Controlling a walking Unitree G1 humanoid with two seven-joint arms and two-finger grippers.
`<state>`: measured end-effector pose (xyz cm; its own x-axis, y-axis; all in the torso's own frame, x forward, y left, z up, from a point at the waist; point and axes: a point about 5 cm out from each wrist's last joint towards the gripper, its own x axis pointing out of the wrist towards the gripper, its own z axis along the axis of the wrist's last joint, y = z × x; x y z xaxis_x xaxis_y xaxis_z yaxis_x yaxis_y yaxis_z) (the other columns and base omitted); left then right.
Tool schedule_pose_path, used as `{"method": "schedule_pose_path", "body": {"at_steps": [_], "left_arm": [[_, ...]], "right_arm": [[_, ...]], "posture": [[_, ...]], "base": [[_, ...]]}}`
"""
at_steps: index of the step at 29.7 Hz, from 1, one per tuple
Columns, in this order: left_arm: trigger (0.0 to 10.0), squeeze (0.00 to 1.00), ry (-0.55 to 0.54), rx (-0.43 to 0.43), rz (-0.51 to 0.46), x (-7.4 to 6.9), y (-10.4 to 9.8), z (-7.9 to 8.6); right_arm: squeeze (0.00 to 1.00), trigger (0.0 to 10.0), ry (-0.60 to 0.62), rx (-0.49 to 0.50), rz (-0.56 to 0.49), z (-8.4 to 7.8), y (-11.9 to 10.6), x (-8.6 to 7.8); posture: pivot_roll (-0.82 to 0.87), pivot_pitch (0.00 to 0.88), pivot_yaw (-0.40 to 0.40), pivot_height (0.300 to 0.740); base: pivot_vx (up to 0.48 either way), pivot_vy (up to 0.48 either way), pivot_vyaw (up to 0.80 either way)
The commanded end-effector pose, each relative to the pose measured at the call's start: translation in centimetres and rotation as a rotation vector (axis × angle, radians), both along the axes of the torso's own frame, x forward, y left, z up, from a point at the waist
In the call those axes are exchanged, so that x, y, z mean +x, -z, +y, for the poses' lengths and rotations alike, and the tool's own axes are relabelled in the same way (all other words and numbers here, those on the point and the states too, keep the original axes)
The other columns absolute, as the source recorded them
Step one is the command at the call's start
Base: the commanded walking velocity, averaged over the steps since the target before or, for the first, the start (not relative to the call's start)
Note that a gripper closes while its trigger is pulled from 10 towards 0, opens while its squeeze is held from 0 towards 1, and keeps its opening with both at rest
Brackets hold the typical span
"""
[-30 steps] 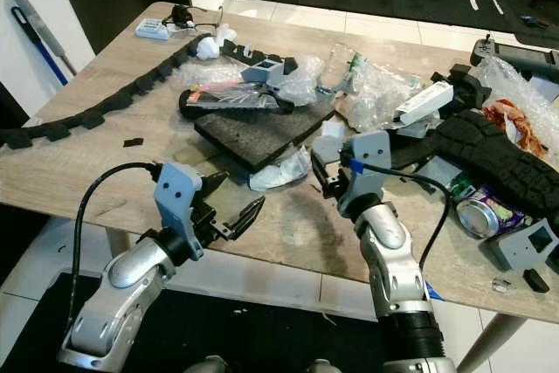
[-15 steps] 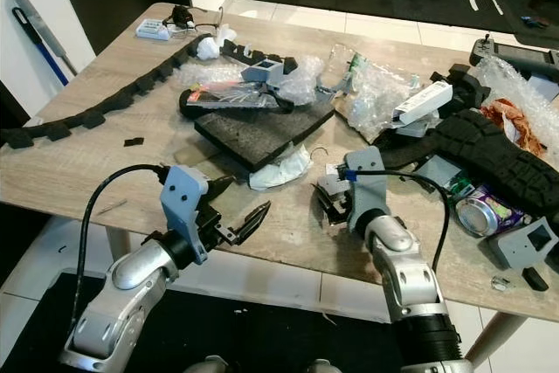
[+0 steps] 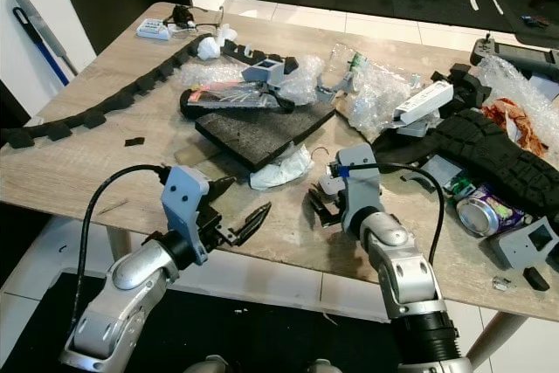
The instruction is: Picking trash to rubbish bin
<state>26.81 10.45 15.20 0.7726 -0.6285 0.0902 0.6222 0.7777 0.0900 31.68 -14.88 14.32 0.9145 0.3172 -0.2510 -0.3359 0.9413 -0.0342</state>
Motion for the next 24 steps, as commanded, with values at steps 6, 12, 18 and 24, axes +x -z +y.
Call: {"method": "schedule_pose_path", "body": {"at_steps": [6, 12, 18, 24], "left_arm": [[10.0, 0.00, 0.016, 0.019, 0.011, -0.3, 0.3, -0.1], [10.0, 0.00, 0.018, 0.018, 0.011, -0.3, 0.3, -0.2], [10.0, 0.00, 0.018, 0.019, 0.012, -0.3, 0.3, -0.2], [10.0, 0.00, 0.019, 0.021, 0.010, -0.3, 0.3, -0.1]], "right_arm": [[0.00, 10.0, 0.024, 0.016, 0.080, -0.4, 1.1, -0.4], [0.00, 0.0, 0.020, 0.037, 0.093, -0.4, 1.0, -0.6], [0.00, 0.0, 0.010, 0.050, 0.087, -0.1, 0.5, -0.5], [0.00, 0.0, 0.003, 0.086, 0.037, 0.2, -0.9, -0.2]], "posture": [[0.03, 0.165, -0.024, 0.740], [0.02, 0.166, -0.025, 0.740], [0.03, 0.158, -0.027, 0.740], [0.03, 0.158, -0.027, 0.740]], "base": [[0.000, 0.000, 0.00], [0.000, 0.000, 0.00], [0.000, 0.000, 0.00], [0.000, 0.000, 0.00]]}}
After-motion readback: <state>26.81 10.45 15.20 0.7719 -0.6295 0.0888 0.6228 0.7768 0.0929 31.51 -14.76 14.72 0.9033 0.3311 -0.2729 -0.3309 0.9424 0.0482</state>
